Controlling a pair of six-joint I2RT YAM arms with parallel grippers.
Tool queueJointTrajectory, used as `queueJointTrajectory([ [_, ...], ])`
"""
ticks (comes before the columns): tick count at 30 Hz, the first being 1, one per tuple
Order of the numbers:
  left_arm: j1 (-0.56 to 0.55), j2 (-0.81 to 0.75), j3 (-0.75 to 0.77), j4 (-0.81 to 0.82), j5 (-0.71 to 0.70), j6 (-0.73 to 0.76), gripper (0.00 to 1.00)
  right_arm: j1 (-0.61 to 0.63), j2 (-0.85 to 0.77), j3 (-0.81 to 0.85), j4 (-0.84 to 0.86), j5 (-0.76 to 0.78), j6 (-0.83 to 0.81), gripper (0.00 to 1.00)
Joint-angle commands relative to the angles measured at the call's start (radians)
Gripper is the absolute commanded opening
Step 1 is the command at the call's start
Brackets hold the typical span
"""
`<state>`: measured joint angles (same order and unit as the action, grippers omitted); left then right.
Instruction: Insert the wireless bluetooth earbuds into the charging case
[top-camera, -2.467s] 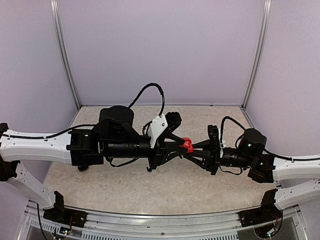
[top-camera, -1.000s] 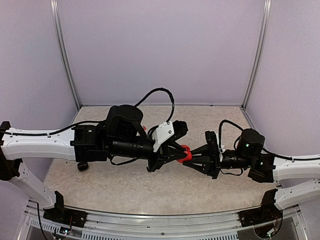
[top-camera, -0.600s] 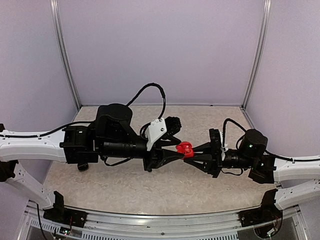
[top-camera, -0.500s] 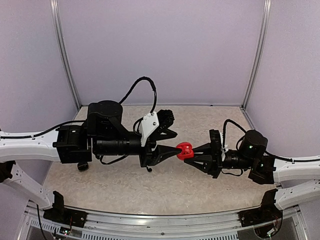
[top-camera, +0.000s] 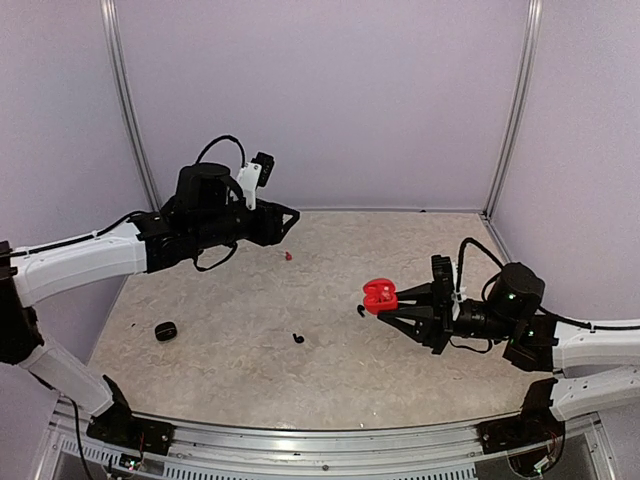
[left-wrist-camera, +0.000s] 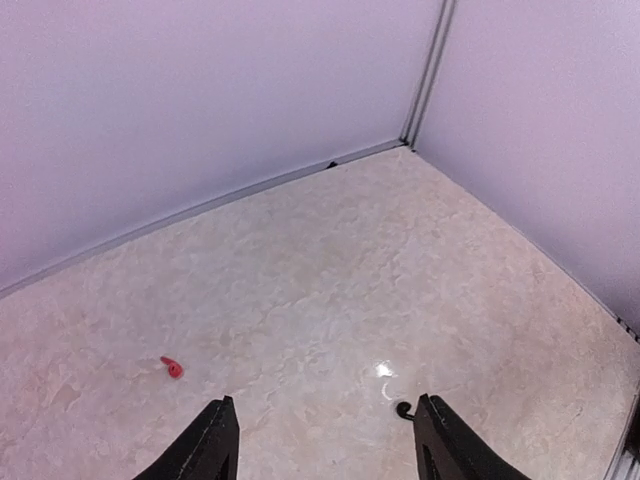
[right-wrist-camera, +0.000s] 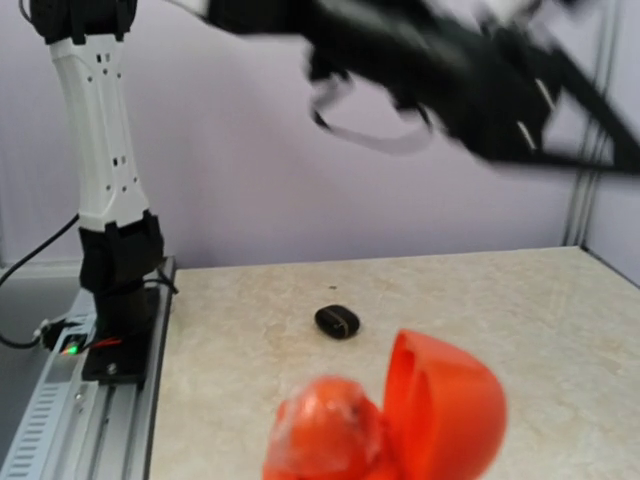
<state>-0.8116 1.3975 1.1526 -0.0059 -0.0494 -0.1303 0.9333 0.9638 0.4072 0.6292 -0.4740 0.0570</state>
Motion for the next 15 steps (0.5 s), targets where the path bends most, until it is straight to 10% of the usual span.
queueJointTrajectory([
  [1, 0.127, 0.147, 0.065, -0.102, 0.004, -0.170, 0.60, -0.019, -0.042, -0.018, 0.002, 0.026, 0.019, 0.00],
  [15, 0.246, 0.655, 0.406, -0.263, -0.008, -0.154, 0.63, -0.038, -0.051, -0.039, -0.001, 0.034, 0.026, 0.00],
])
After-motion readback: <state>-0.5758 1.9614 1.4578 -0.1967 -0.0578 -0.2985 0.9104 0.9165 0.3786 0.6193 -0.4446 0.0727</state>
